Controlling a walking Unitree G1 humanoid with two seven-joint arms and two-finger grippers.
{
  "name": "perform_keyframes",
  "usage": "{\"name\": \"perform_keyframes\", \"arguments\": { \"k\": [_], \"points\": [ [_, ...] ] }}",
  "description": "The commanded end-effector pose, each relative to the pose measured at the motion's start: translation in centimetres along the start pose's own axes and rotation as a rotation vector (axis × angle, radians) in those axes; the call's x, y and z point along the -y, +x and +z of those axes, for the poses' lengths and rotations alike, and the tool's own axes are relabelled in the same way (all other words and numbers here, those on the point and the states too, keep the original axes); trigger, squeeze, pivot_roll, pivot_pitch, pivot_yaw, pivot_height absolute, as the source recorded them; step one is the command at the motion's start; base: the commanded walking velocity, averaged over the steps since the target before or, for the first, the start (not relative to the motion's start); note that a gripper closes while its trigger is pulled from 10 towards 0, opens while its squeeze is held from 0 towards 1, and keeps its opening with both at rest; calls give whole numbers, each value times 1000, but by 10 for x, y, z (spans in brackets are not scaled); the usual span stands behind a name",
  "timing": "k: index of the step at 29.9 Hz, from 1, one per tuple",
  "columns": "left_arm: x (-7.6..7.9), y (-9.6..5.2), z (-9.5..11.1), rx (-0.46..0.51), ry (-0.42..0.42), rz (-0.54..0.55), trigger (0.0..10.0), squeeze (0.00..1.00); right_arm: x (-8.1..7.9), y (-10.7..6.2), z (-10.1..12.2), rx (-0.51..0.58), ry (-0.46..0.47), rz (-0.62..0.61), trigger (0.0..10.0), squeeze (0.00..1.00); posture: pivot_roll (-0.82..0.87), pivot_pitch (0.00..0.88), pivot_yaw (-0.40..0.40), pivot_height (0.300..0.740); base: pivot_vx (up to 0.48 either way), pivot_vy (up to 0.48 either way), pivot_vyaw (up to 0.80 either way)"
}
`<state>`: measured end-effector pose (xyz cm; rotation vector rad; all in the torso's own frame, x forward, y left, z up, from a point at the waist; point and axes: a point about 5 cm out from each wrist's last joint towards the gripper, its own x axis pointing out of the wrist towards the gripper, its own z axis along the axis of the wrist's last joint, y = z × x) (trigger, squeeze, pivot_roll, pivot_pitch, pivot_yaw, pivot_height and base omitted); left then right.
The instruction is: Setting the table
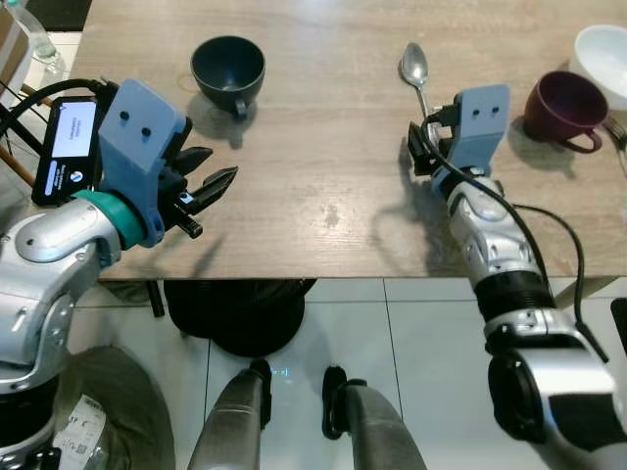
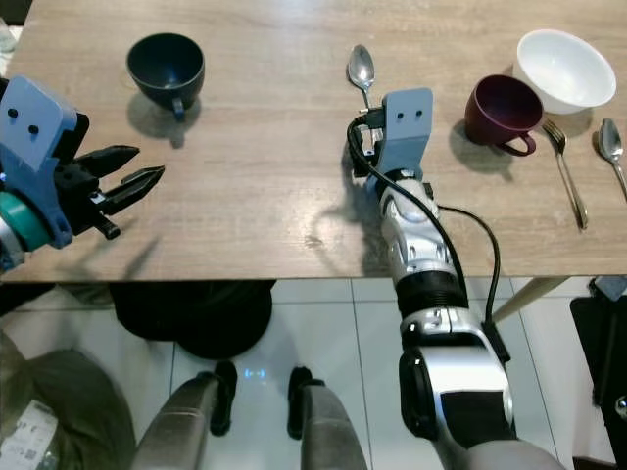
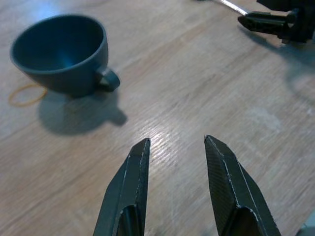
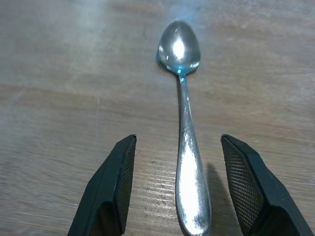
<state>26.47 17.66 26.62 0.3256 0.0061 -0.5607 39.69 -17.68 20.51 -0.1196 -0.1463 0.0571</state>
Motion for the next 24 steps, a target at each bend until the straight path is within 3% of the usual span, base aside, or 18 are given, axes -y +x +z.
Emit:
{"name": "perform_keyframes", "arguments": {
  "k": [1, 7, 8, 13, 15, 18, 19, 24],
  "points": [
    [1, -9, 1, -20, -5, -11, 10000, 0, 4, 0, -6, -24, -13, 2, 10000, 0, 317, 323, 35, 740, 0, 0, 0],
    [2, -14, 0, -35, -9, -4, 10000, 0, 2, 3, -5, -40, -5, 5, 10000, 0, 335, 331, 31, 740, 0, 0, 0],
    [3, -16, 0, -42, -13, 8, 10000, 0, 1, 4, -10, -94, -9, -9, 10000, 0, 349, 341, 24, 740, 0, 0, 0],
    [4, -19, 0, -49, -18, 18, 10000, 0, 2, 4, -17, -169, -18, -13, 10000, 0, 353, 346, 19, 740, 0, 0, 0],
    [5, -22, -3, -60, -27, 30, 10000, 0, 4, 4, -24, -265, -3, -7, 10000, 0, 345, 355, 11, 740, 0, 0, 0],
    [6, -23, -3, -66, -32, 33, 10000, 0, 5, 4, -27, -294, 4, -4, 10000, 0, 345, 355, 11, 740, 0, 0, 0],
    [7, -23, -4, -69, -38, 36, 10000, 0, 7, 4, -29, -334, 31, 3, 7294, 0, 332, 359, 3, 740, 0, 0, 0],
    [8, -23, -5, -76, -55, 42, 10000, 0, 11, 2, -35, -415, 119, 26, 7412, 0, 322, 361, 0, 740, 0, 0, 0]
  ]
}}
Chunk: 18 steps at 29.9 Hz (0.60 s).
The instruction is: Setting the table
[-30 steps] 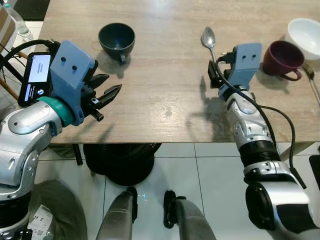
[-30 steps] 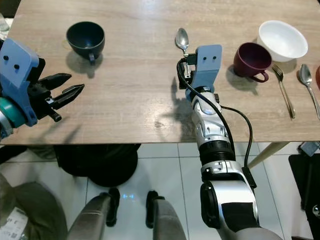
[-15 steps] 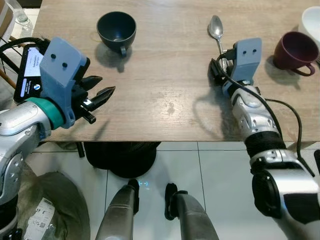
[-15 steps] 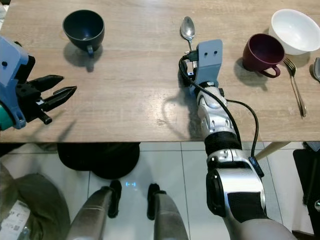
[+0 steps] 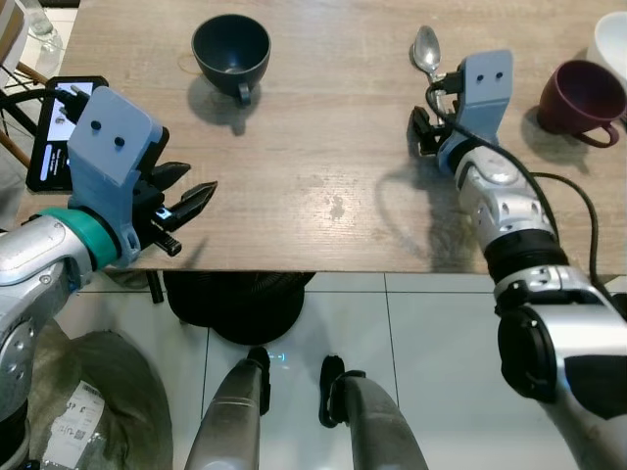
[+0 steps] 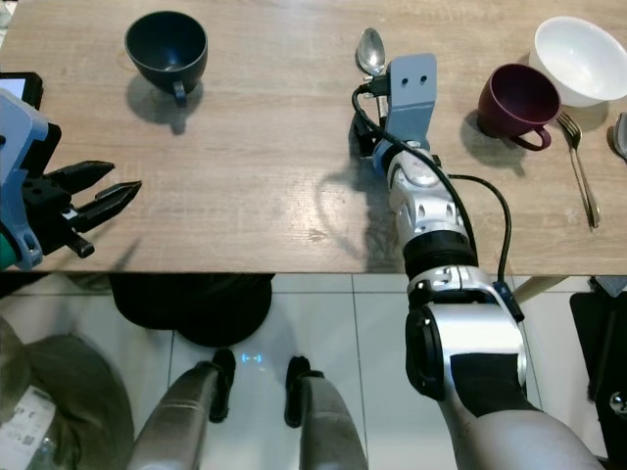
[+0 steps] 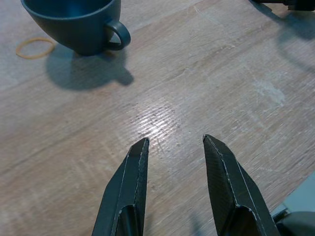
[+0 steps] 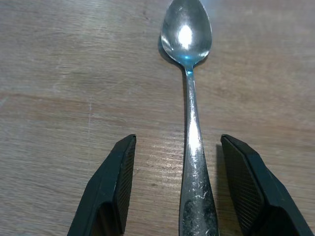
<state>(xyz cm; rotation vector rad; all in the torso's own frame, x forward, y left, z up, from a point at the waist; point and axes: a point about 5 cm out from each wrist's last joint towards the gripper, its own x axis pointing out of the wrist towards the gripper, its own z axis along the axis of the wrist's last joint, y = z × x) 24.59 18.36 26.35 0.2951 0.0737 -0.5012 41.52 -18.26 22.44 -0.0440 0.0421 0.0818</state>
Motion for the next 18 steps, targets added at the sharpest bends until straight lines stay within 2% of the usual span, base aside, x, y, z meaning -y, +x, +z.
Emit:
{"name": "perform_keyframes", "arguments": {
  "k": [1, 3, 4, 5, 6, 16, 17, 18],
  "points": [
    [4, -3, -2, -15, -10, -6, 10000, 0, 7, -9, -55, -248, 68, -2, 8235, 0, 320, 362, 0, 740, 0, 0, 0],
    [4, -3, -3, -16, -13, -5, 10000, 0, 7, -10, -56, -259, 84, 3, 8235, 0, 320, 362, 0, 740, 0, 0, 0],
    [5, -3, -3, -18, -18, -4, 10000, 0, 10, -11, -57, -269, 87, 4, 4667, 0, 314, 364, 0, 740, 0, 0, 0],
    [5, -3, -3, -18, -18, -4, 10000, 0, 10, -11, -57, -269, 87, 4, 4667, 0, 314, 364, 0, 740, 0, 0, 0],
    [5, -3, -3, -19, -21, -1, 10000, 0, 11, -11, -58, -275, 91, 2, 0, 0, 314, 364, 0, 740, 0, 0, 0],
    [3, -1, -2, -22, -31, 13, 10000, 0, 16, -13, -61, -299, 97, -11, 0, 0, 305, 363, 7, 740, 0, 0, 0],
    [3, -1, -2, -22, -32, 13, 10000, 0, 16, -13, -61, -300, 98, -11, 0, 47, 305, 363, 7, 740, 0, 0, 0],
    [4, -1, -2, -22, -33, 14, 10000, 0, 18, -13, -61, -295, 102, -22, 0, 47, 300, 360, 6, 740, 0, 0, 0]
  ]
}}
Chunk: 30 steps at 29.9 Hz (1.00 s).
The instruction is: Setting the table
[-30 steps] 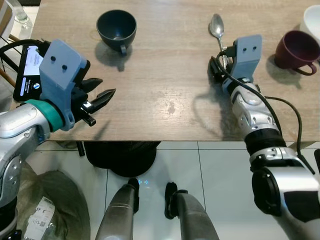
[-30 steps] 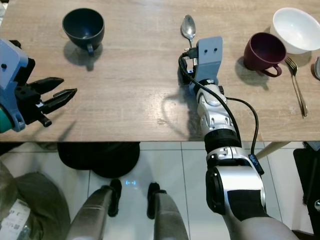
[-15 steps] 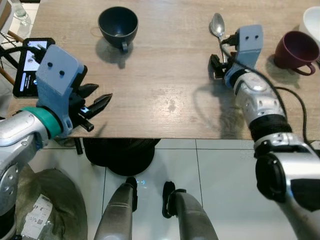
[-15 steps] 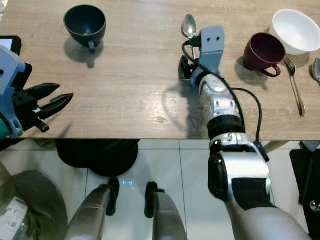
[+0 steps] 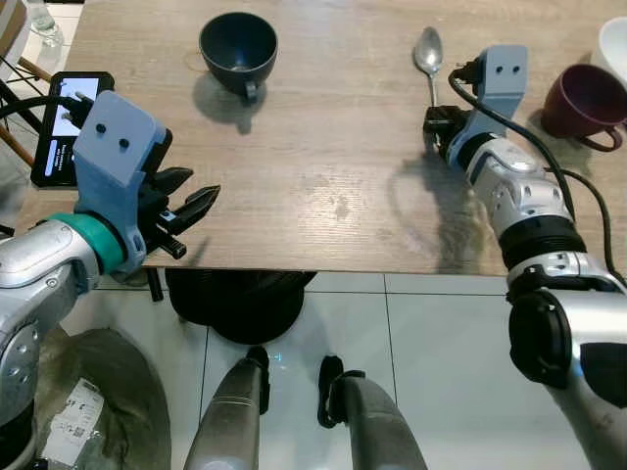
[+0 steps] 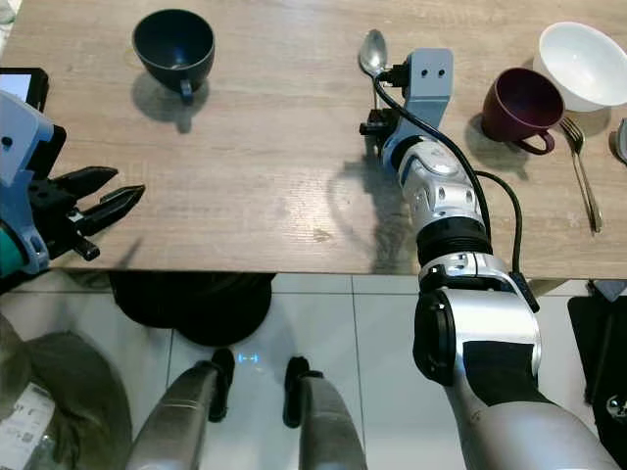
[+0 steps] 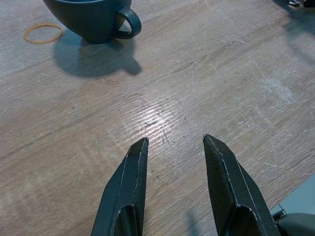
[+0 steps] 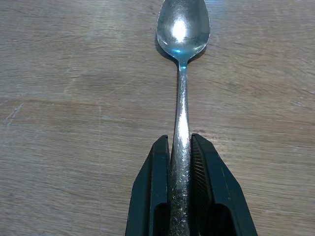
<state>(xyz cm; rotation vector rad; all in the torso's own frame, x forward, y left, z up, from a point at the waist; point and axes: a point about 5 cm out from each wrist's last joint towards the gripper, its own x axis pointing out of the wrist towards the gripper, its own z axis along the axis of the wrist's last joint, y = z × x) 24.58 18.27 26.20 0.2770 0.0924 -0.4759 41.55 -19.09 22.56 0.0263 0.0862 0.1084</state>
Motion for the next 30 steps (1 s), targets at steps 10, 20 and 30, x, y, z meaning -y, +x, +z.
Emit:
{"name": "perform_keyframes", "arguments": {
  "k": [10, 20, 30],
  "points": [
    [4, 6, -1, 12, -22, 3, 10000, 0, 6, -14, 9, 258, 270, 76, 0, 71, 281, 336, 8, 740, 0, 0, 0],
    [5, 21, 7, 76, -36, 3, 10000, 0, 4, -54, 36, 519, 239, 94, 10000, 0, 232, 284, 15, 740, 0, 0, 0],
    [5, 33, 8, 106, -42, 7, 10000, 0, 3, -84, 26, 504, 96, 182, 10000, 0, 188, 251, 14, 740, 0, 0, 0]
  ]
}}
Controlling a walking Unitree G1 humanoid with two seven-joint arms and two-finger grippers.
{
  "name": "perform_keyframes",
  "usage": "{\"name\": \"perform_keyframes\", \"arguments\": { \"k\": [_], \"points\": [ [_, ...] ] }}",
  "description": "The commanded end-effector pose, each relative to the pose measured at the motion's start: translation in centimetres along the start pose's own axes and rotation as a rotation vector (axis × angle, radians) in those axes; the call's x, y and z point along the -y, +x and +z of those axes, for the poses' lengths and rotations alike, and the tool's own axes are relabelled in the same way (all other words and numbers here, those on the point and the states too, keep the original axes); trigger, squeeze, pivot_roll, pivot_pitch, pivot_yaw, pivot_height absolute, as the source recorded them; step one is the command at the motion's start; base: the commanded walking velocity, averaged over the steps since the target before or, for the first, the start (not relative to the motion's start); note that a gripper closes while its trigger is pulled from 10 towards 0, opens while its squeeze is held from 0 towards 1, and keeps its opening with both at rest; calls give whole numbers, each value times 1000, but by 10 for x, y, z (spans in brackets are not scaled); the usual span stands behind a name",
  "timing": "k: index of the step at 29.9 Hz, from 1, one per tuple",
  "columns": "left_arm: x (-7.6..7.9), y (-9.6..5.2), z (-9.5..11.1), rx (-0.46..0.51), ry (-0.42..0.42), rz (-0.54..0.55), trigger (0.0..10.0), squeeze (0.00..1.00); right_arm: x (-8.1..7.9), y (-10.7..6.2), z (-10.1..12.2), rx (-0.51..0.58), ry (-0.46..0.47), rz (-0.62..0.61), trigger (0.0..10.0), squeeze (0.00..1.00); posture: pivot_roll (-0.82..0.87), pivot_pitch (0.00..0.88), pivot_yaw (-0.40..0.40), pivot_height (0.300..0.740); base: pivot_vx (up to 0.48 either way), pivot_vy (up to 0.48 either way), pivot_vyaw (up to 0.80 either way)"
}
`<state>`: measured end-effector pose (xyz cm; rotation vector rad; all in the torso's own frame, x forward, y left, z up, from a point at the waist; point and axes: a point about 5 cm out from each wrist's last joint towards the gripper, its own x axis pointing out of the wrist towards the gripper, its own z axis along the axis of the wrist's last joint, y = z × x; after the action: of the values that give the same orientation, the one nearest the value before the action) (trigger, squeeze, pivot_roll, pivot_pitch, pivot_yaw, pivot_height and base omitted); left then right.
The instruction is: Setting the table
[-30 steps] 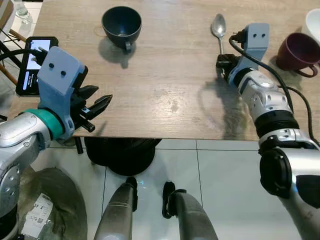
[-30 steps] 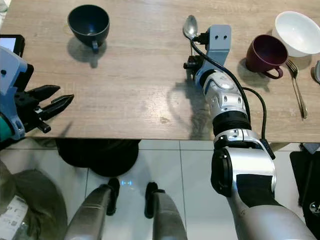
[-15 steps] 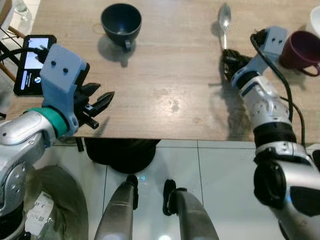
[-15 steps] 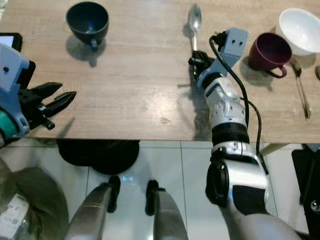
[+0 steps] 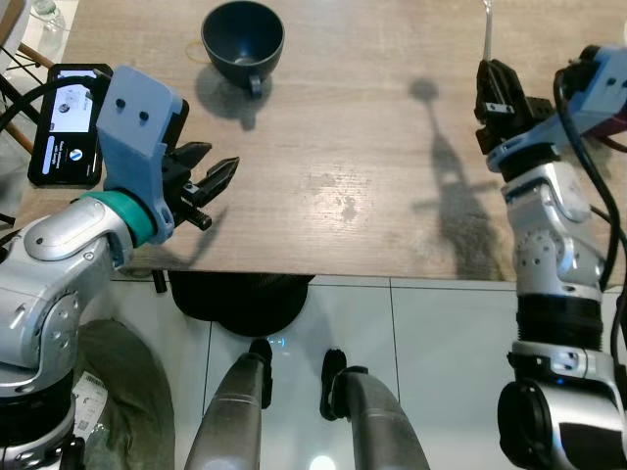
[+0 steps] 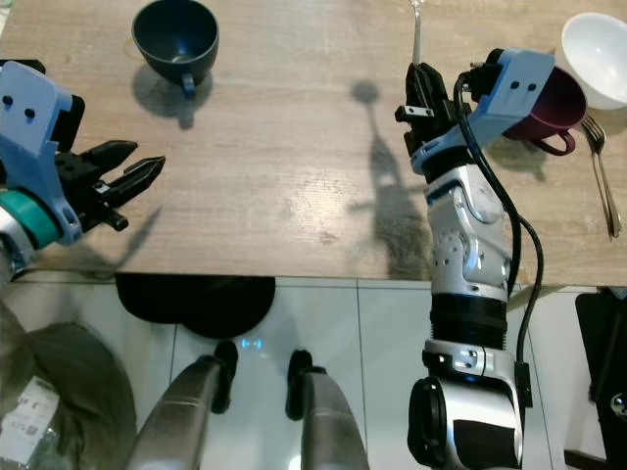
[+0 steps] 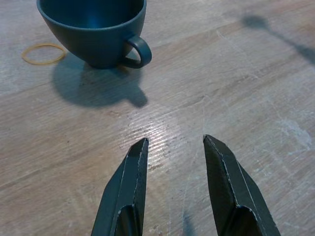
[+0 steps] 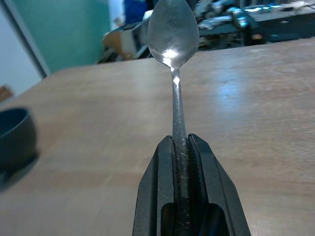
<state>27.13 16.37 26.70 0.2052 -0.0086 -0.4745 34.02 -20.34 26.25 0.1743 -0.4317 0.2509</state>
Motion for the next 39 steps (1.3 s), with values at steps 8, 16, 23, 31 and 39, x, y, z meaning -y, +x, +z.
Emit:
{"name": "perform_keyframes", "arguments": {
  "k": [8, 16, 23, 31, 39],
  "points": [
    [-11, 19, 0, 26, 15, 54, 10000, 0, -26, -40, -14, -169, -53, 239, 10000, 0, 163, 238, 15, 740, 0, 0, 0],
    [-20, 29, 0, 48, 16, 104, 10000, 0, -40, -74, -23, -326, -126, 368, 10000, 0, 146, 222, 14, 740, 0, 0, 0],
    [-19, 32, -4, 46, 11, 98, 10000, 0, -39, -84, -40, -406, -222, 359, 10000, 0, 136, 221, 18, 740, 0, 0, 0],
    [-16, 36, -4, 57, 5, 88, 10000, 0, -44, -79, -66, -460, -274, 287, 10000, 510, 144, 224, 16, 740, 0, 0, 0],
    [-17, 34, -6, 57, 4, 97, 10000, 0, -43, -62, -57, -392, -243, 230, 10000, 0, 149, 226, 6, 740, 0, 0, 0]
  ]
}}
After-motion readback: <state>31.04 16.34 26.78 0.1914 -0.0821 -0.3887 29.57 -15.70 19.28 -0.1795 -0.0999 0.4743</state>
